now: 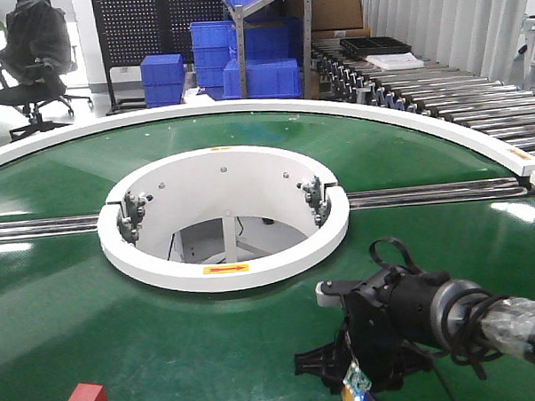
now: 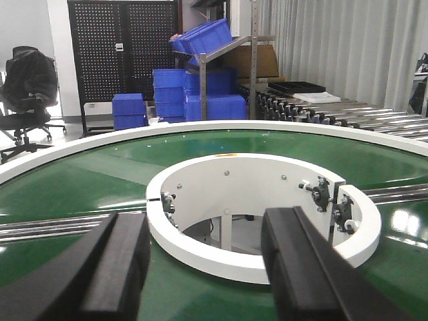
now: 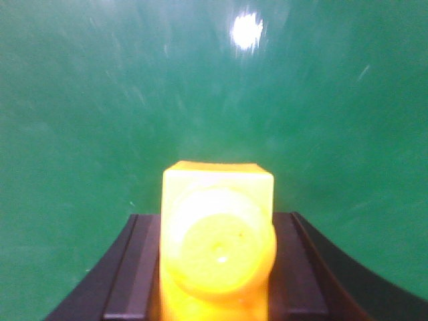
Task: Pick red and yellow blocks into blue bin
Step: 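Lower the right gripper onto the yellow brick and close it, then lower the left gripper onto the red cube and close it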
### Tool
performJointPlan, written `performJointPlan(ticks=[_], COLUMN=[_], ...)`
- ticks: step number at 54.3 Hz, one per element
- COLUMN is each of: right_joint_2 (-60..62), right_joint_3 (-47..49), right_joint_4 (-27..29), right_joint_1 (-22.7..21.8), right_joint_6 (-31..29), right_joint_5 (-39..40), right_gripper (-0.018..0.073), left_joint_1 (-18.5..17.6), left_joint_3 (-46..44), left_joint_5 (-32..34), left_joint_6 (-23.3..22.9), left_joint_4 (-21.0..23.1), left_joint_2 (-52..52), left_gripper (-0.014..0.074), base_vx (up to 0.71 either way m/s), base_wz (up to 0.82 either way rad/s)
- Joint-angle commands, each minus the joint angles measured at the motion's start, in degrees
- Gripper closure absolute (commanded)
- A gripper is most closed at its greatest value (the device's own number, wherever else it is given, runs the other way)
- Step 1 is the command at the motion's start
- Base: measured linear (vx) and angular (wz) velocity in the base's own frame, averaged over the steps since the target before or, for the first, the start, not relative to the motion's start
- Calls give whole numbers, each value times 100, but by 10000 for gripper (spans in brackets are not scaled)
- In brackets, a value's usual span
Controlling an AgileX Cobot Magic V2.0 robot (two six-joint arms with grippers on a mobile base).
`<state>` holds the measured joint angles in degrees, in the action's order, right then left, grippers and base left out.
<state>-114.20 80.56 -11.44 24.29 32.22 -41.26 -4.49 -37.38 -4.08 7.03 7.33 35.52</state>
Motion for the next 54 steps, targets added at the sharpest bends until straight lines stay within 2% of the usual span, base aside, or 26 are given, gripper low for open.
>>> performJointPlan(ticks=[1, 8, 15, 21, 32, 40, 49, 54], right_joint_2=[746, 1411, 2314, 3321, 4546, 4924, 4964, 4964], right_joint_3=[193, 187, -110, -869, -2203, -2799, -3013, -3013], right_joint_4=[-398, -647, -904, -1140, -1146, -1172, -1172, -1172], right_joint_1=[-17, -17, -17, -23, -23, -23, -23, -23], right_joint_6=[-169, -559, -783, -718, -718, -718, -718, -718], right_joint_5=[262, 166, 329, 853, 1263, 1462, 1431, 1382], right_gripper=[575, 573, 573, 570, 570, 570, 570, 570], left_joint_1=[-45, -45, -45, -45, -51, -55, -55, -55], left_joint_3=[-198, -198, -198, -203, -455, -1202, -2248, -2763], left_joint_5=[442, 122, -654, -1344, -2020, -2624, -3381, -3754], left_joint_6=[5, 11, 16, 9, 5, 23, 556, 649], left_joint_4=[48, 28, -216, -368, -350, -32, 534, 606], left_joint_2=[4, 4, 58, 385, 1538, 2738, 4231, 4983], left_gripper=[94, 94, 94, 94, 94, 94, 94, 94], base_vx=[0, 0, 0, 0, 0, 0, 0, 0], base_wz=[0, 0, 0, 0, 0, 0, 0, 0])
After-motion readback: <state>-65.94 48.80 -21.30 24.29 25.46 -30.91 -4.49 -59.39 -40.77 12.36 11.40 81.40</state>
